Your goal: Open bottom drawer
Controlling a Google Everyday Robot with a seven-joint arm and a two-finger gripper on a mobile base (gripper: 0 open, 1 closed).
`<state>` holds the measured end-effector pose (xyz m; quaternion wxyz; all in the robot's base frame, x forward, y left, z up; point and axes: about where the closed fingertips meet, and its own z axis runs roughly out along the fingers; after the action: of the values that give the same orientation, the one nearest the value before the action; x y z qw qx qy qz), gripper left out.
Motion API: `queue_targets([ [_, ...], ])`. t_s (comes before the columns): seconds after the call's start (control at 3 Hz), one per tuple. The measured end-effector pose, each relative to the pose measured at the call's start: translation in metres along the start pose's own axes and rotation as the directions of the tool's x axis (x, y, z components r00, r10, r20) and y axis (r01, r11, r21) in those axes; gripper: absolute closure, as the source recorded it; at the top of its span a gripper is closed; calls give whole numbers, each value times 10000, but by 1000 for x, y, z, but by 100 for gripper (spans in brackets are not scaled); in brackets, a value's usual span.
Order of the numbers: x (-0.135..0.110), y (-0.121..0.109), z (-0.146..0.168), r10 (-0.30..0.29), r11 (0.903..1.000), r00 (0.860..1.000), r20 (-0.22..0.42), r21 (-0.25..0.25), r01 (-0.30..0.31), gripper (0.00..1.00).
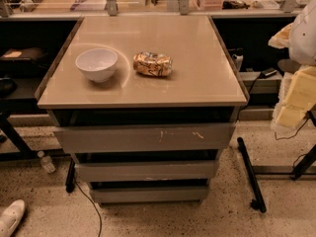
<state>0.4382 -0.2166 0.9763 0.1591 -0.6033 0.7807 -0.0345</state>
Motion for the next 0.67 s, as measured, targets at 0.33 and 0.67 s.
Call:
queue_targets([
  [0.33, 0, 1, 0, -5, 10000, 10000, 3, 53, 5, 0],
  [0.67, 2, 17, 22, -197, 9996, 9995, 254, -205, 203, 0],
])
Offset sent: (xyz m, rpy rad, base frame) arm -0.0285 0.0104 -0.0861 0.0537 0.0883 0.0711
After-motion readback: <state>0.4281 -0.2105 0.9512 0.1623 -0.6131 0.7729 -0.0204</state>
